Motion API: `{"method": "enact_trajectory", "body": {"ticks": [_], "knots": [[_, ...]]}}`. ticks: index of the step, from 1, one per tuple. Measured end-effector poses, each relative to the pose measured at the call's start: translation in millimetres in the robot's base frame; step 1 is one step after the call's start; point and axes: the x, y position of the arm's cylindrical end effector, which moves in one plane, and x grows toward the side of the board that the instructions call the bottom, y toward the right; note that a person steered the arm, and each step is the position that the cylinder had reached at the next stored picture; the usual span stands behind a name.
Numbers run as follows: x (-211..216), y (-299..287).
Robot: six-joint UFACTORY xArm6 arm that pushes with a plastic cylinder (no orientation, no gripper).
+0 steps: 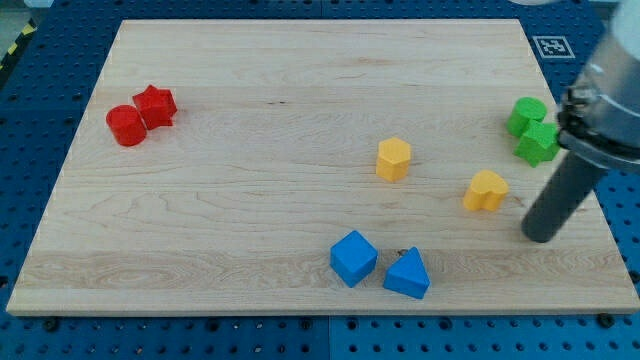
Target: Move the yellow heart diagonally right to the yellow hexagon
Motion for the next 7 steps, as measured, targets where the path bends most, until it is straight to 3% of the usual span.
{"method": "enact_trajectory", "body": {"ticks": [2,7], "knots": [[-35.1,-33.5],[-18.9,-62.5]]}}
